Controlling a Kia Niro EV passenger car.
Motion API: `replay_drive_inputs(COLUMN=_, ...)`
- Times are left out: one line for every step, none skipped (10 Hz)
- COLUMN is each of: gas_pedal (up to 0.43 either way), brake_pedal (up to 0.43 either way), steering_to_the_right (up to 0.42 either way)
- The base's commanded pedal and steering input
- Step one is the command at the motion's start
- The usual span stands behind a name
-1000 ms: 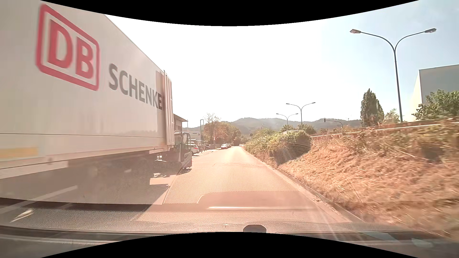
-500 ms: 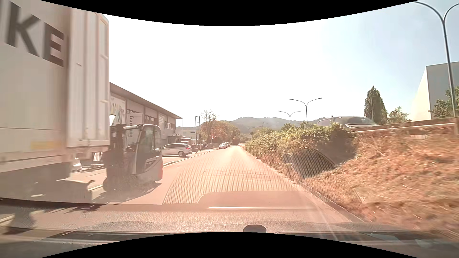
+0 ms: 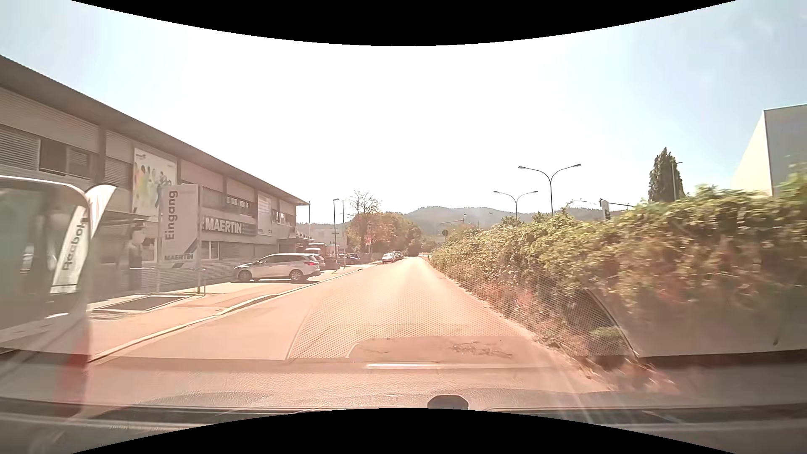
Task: Follow the waypoints while adhering to traffic rules and regulations
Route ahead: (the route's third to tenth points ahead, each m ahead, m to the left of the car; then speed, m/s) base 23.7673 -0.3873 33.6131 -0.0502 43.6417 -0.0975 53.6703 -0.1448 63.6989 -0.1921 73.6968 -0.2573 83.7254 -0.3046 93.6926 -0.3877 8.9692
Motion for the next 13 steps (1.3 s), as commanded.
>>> replay_drive_inputs(gas_pedal=0.11, brake_pedal=0.0, steering_to_the_right=-0.005)
replay_drive_inputs(gas_pedal=0.11, brake_pedal=0.0, steering_to_the_right=-0.005)
replay_drive_inputs(gas_pedal=0.11, brake_pedal=0.0, steering_to_the_right=-0.005)
replay_drive_inputs(gas_pedal=0.11, brake_pedal=0.0, steering_to_the_right=-0.005)
replay_drive_inputs(gas_pedal=0.11, brake_pedal=0.0, steering_to_the_right=-0.005)
replay_drive_inputs(gas_pedal=0.118, brake_pedal=0.0, steering_to_the_right=-0.004)
replay_drive_inputs(gas_pedal=0.118, brake_pedal=0.0, steering_to_the_right=-0.004)
replay_drive_inputs(gas_pedal=0.13, brake_pedal=0.0, steering_to_the_right=-0.004)
replay_drive_inputs(gas_pedal=0.13, brake_pedal=0.0, steering_to_the_right=-0.004)
replay_drive_inputs(gas_pedal=0.13, brake_pedal=0.0, steering_to_the_right=-0.003)
replay_drive_inputs(gas_pedal=0.13, brake_pedal=0.0, steering_to_the_right=-0.003)
replay_drive_inputs(gas_pedal=0.13, brake_pedal=0.0, steering_to_the_right=-0.003)
replay_drive_inputs(gas_pedal=0.13, brake_pedal=0.0, steering_to_the_right=-0.003)
